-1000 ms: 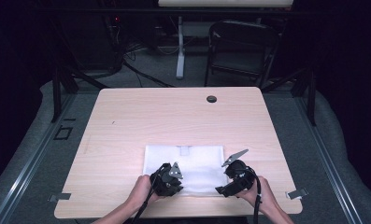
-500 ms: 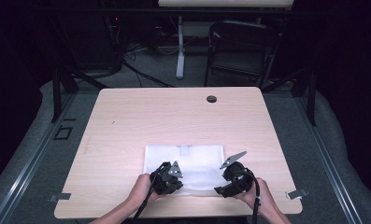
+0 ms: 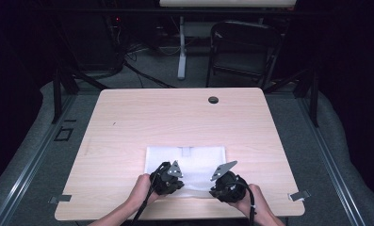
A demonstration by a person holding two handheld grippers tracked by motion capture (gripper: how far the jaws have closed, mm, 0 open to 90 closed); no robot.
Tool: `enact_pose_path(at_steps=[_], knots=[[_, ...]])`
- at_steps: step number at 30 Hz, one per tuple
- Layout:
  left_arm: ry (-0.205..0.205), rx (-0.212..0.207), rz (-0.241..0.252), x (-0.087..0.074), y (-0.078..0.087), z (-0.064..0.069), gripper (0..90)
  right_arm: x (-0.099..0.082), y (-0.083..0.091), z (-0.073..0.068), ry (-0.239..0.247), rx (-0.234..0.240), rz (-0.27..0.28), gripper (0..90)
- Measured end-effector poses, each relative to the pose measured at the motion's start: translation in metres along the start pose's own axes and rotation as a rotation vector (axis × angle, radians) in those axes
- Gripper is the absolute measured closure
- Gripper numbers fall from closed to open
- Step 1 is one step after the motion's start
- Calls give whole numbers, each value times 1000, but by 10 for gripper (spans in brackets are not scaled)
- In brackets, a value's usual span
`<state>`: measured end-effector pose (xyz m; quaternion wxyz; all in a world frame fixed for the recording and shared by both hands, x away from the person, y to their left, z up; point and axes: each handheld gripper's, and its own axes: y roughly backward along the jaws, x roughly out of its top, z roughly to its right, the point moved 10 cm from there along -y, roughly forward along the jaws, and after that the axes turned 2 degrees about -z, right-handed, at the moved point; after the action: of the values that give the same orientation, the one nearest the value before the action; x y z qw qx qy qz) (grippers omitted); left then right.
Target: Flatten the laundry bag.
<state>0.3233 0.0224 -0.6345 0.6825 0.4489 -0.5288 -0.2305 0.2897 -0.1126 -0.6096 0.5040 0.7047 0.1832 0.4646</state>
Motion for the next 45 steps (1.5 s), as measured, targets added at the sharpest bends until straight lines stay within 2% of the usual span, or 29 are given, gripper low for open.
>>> enact_pose_path(at_steps=[4,5,9,11,12,16,21,29,34,35,38,45], knots=[[2,5,11,2,2,-1,881,6,-13,-7,45,-25,-27,900],[3,7,14,2,2,-2,881,9,-17,-8,47,-24,-14,900],[7,23,21,3,4,-3,886,13,-25,-4,91,-73,-4,900],[7,28,18,4,5,-4,892,12,-27,-2,92,-92,-3,900],[16,29,20,5,6,-4,892,12,-29,-2,81,-85,3,900],[33,31,45,9,9,-5,892,9,-35,-1,87,-92,-9,900],[37,40,52,11,11,-5,892,6,-41,3,87,-104,-22,900],[41,48,61,13,16,-7,892,6,-45,4,87,-89,-18,900],[70,68,79,18,25,-11,893,5,-44,4,89,-75,-31,900],[77,77,88,20,28,-13,893,4,-43,5,101,-86,-40,900],[96,88,103,25,34,-18,892,4,-43,4,105,-82,-48,900],[111,112,115,33,44,-27,892,2,-43,2,98,-64,-54,900]])
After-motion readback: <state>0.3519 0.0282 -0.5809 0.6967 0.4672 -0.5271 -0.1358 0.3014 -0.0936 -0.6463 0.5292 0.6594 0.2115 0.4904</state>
